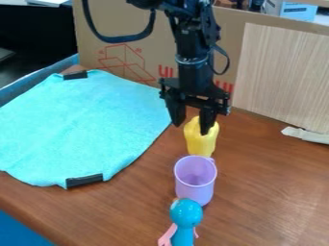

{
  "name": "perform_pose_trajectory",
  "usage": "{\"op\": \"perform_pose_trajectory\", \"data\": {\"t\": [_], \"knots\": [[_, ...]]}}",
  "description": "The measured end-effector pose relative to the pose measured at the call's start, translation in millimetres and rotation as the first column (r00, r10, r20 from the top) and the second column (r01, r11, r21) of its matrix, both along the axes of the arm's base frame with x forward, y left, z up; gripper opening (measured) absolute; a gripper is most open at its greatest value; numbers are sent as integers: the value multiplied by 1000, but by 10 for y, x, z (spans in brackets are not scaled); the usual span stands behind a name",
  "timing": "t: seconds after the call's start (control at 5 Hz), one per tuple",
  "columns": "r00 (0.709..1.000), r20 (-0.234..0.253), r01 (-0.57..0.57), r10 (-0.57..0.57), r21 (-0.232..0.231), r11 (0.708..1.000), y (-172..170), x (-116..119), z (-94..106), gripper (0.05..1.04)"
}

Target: Put the yellow bell pepper on the top right edge of the towel

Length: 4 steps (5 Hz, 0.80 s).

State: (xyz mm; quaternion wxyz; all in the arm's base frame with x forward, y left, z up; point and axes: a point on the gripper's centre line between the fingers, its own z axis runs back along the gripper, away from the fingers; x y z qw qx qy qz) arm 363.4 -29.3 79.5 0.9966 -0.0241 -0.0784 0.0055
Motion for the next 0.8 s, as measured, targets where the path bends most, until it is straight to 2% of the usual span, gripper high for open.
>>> {"op": "perform_pose_trajectory", "data": {"t": [0.2,0.4,0.6,0.8], "knots": [[1000,11,2,-2,-1,1000,-2,15,-1,375],[1000,14,-2,2,-3,1000,7,17,11,167],[999,9,-48,48,-17,999,164,24,21,87],[993,-11,-116,115,-49,992,357,16,47,86]]}}
